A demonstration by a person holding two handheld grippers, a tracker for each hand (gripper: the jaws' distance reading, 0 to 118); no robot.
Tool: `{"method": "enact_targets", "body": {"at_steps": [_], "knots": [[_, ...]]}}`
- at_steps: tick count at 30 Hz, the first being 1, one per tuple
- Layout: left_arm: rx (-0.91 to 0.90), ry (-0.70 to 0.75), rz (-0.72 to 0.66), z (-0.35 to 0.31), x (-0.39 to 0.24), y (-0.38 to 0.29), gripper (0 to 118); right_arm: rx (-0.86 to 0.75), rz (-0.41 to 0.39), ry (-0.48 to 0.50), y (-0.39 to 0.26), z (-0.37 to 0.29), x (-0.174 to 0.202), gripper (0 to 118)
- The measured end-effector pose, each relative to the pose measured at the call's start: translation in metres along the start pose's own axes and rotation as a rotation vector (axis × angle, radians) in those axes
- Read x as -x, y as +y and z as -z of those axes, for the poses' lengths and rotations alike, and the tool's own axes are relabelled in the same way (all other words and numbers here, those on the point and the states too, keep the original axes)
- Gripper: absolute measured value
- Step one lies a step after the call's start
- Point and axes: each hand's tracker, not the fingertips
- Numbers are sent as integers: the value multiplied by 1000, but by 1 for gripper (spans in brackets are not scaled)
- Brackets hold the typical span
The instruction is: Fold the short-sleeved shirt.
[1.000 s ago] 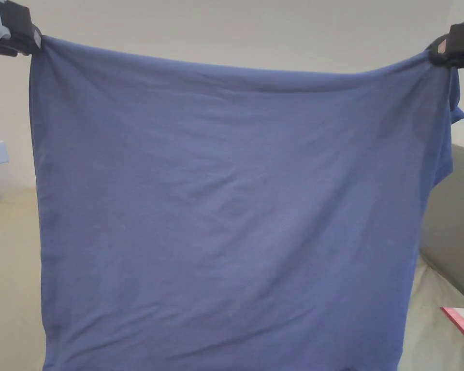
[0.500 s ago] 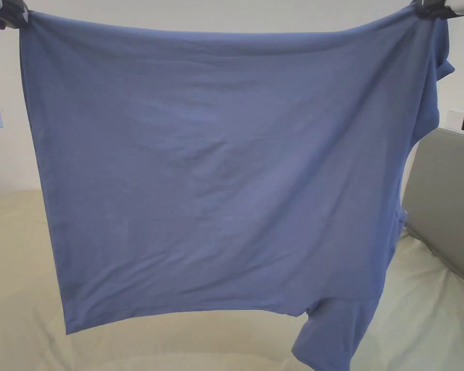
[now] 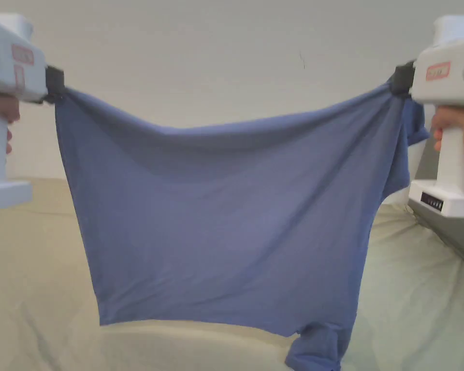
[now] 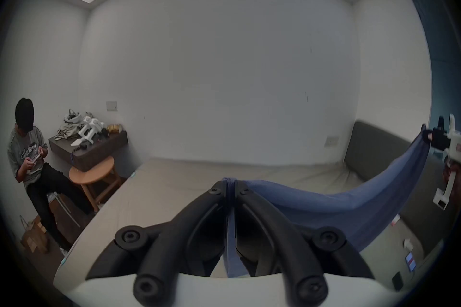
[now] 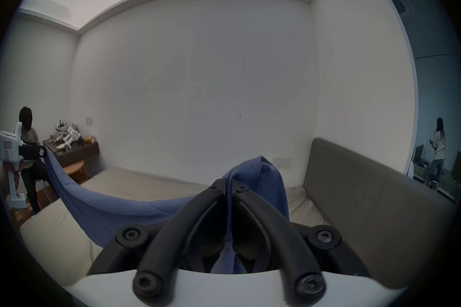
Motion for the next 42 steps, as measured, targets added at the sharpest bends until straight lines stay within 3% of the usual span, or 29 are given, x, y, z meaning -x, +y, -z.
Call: {"method": "enact_targets", "body": {"at_steps": [3, 8, 13, 17, 20, 22, 24, 27, 32, 35, 42], "knots": [[68, -27, -49, 21, -2, -55, 4, 92, -21, 5, -51, 9, 7, 6], [183, -66, -106, 35, -4, -143, 4, 184, 26, 31, -136, 6, 16, 6], [238, -124, -194, 10, 3, -227, 4, 284, 18, 45, -231, -23, 24, 6], [339, -119, -89, -25, 11, -290, 4, 386, -42, 56, -301, -55, 19, 6], [397, -161, -180, -56, 22, -336, 4, 462, -100, 63, -349, -89, 10, 6], [427, -182, -273, -79, 28, -363, 4, 528, -48, 80, -373, -110, -1, 6], [423, -164, -238, -99, 27, -381, 4, 559, -4, 74, -389, -129, -10, 6], [476, -160, -204, -117, 28, -400, 4, 581, -53, 87, -405, -156, -15, 6], [525, -169, -189, -146, 32, -419, 4, 646, -260, 103, -429, -198, -12, 6], [546, -175, -181, -162, 36, -427, 4, 665, -235, 127, -437, -222, -14, 6], [601, -189, -188, -205, 42, -451, 4, 711, -292, 169, -465, -268, -8, 6]]}}
